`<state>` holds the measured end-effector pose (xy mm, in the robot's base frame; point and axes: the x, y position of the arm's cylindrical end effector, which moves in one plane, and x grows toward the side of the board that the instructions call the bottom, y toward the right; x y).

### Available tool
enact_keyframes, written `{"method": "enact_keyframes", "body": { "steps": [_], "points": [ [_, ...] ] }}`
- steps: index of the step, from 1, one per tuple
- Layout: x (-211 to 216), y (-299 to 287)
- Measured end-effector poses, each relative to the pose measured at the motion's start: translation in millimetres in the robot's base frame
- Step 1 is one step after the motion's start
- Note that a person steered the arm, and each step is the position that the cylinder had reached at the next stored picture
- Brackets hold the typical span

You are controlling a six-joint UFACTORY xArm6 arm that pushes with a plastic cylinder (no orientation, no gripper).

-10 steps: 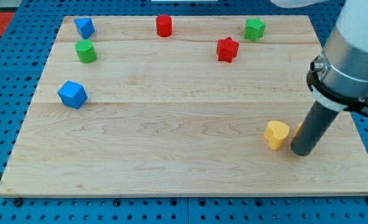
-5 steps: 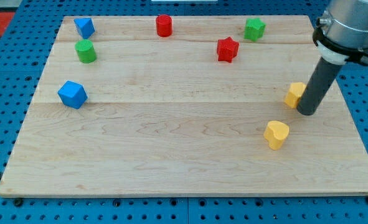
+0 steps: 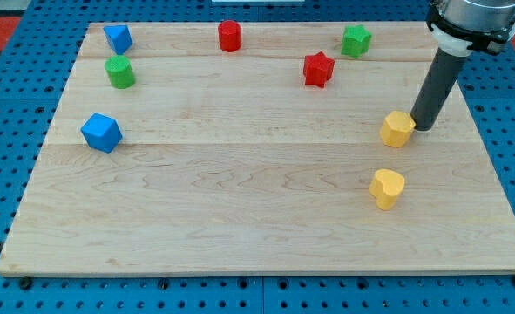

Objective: Form a horizontal line with the blue cube and the yellow blocks

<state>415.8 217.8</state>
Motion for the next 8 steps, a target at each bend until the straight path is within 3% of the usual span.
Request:
{"method": "enact_keyframes", "body": {
  "steps": [2,3,5,6,7,8],
  "points": [
    [2,21],
    [47,36],
    [62,-26],
    [114,-3],
    [118,-52],
    [71,-155]
  ]
}}
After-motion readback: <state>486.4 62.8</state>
